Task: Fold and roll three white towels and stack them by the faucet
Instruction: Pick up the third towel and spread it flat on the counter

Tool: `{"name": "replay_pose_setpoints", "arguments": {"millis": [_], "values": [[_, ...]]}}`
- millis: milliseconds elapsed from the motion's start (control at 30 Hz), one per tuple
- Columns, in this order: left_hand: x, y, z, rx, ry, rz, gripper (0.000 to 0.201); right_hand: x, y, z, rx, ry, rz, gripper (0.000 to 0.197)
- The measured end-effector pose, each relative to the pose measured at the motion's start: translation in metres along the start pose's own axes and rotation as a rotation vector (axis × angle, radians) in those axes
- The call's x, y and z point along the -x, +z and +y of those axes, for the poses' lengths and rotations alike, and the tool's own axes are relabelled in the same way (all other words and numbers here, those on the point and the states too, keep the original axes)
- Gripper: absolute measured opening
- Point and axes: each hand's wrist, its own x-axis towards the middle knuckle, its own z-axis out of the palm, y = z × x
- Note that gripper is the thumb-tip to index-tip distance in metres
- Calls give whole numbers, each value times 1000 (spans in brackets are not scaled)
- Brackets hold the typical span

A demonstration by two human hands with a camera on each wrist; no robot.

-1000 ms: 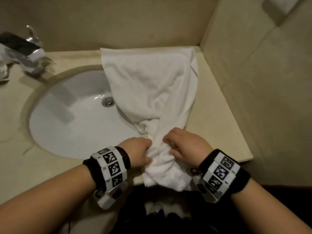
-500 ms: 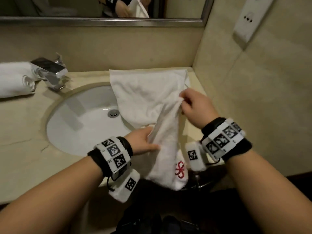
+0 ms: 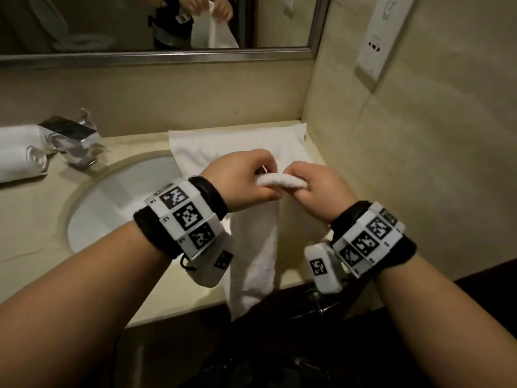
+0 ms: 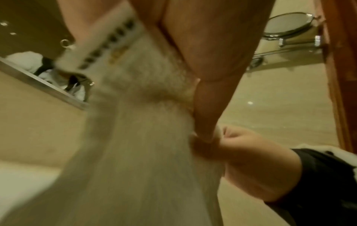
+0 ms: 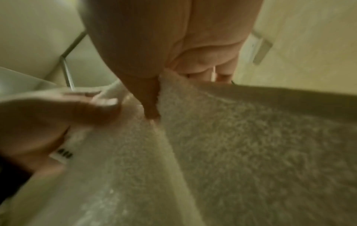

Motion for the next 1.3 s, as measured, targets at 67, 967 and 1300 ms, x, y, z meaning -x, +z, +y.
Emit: {"name": "replay_pose_setpoints", "arguments": {"millis": [67,967,1300], "values": [[3,7,-8,148,-118,-28,33,-2,-14,3,-73,17,73,18],[34,61,-33,11,-13,-351,39,47,-36,7,-167,41,189,3],[87,18,-116,479,-355,-73,16,69,-16,51,-75,176,-311,8]]}}
